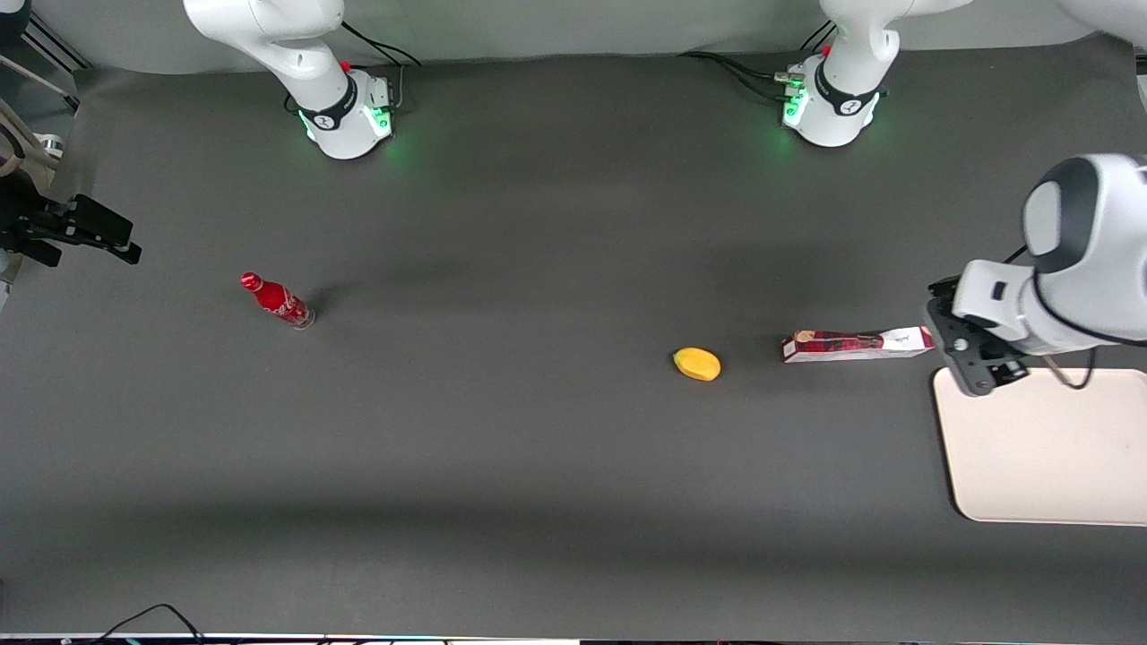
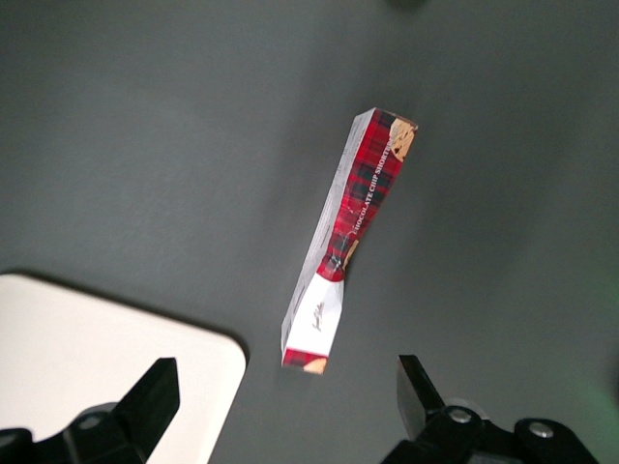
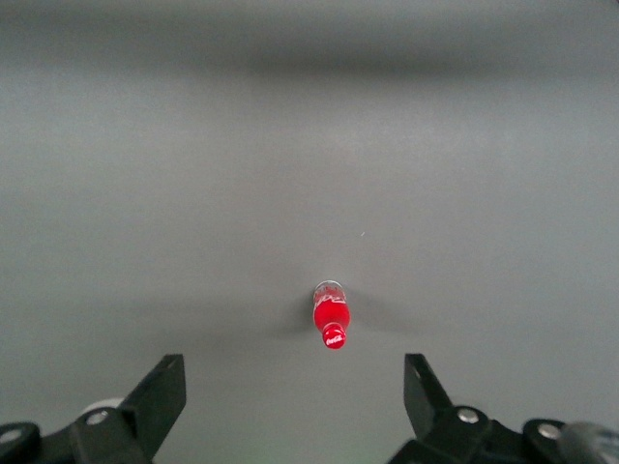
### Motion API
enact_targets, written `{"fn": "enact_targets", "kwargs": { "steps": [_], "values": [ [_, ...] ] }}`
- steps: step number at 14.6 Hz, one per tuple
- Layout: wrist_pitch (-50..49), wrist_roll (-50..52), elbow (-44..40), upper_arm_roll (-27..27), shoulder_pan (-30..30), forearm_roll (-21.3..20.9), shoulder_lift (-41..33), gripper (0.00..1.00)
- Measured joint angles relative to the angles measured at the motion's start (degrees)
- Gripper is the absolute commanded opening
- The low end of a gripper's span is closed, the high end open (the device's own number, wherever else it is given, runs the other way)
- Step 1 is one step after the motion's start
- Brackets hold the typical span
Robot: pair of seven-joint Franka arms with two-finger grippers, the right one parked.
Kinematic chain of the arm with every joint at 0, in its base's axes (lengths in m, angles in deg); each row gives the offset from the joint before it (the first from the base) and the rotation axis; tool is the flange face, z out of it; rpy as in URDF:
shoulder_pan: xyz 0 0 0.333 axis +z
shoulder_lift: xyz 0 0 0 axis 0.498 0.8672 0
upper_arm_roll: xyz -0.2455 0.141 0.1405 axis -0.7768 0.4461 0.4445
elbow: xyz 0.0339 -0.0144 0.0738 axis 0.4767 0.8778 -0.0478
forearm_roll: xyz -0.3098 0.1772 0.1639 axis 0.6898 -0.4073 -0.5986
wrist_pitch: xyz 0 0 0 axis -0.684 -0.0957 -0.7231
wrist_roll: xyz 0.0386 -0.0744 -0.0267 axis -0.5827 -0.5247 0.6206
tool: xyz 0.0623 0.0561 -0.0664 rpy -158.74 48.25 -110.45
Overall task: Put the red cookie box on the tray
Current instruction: 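Lower the left gripper and grasp the cookie box at its end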
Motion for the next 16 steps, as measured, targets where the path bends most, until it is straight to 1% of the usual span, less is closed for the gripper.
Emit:
{"fn": "enact_targets", "kwargs": {
  "steps": [5,9,12,16],
  "values": [
    [14.57,-4.40,12.69,-0.06,0.01,0.70,0.09,1.00],
    [25.39,-6.23,19.89,-1.21,-0.06,0.84,1.43,1.00],
    [32.42,-6.53,24.05,-1.72,-0.12,0.86,3.50,1.00],
    [35.82,-8.85,25.95,-1.71,-0.11,0.87,5.08,0.95]
  ]
}}
